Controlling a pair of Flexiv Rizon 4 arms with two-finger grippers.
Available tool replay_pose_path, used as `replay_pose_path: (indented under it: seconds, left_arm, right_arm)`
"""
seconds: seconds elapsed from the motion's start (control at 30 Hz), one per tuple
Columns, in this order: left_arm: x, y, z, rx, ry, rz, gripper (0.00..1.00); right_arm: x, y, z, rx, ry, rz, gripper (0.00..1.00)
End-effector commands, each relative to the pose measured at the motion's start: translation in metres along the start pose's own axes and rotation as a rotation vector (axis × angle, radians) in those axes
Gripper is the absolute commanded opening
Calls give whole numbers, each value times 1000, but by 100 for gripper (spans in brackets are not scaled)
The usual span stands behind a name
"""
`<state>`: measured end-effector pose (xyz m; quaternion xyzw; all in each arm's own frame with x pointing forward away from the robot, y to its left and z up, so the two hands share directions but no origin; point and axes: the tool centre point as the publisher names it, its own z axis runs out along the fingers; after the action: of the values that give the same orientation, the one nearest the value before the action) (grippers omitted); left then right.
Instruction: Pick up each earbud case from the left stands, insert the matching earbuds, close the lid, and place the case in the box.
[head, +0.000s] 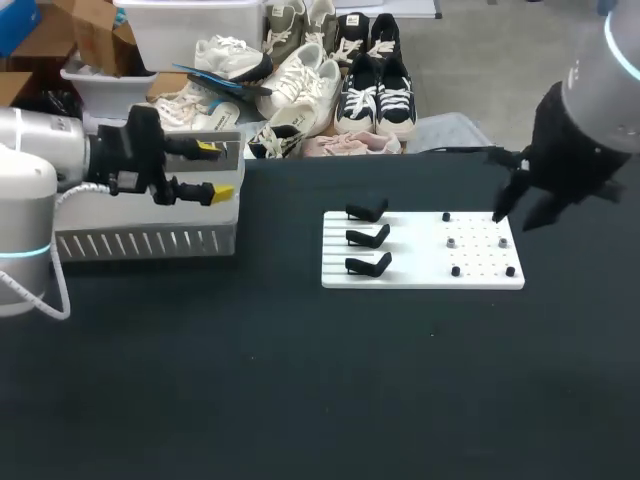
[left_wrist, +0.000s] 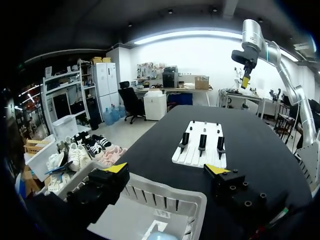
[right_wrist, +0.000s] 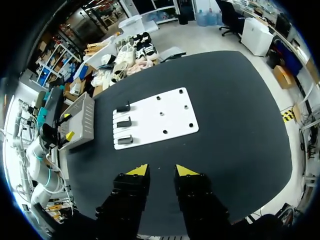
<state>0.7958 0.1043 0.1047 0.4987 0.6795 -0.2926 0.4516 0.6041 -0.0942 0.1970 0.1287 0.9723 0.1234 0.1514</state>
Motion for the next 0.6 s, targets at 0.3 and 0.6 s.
replay_pose_path:
  seconds: [0.3, 0.6]
  left_arm:
    - [-29, -54, 18, 4, -66, -26, 100]
    - [-49, -86, 36, 57, -148, -49, 100]
  right_arm:
    - [-20, -48, -3, -150, -88, 31, 31]
    - [-48, -71, 0, -148, -137, -23, 35]
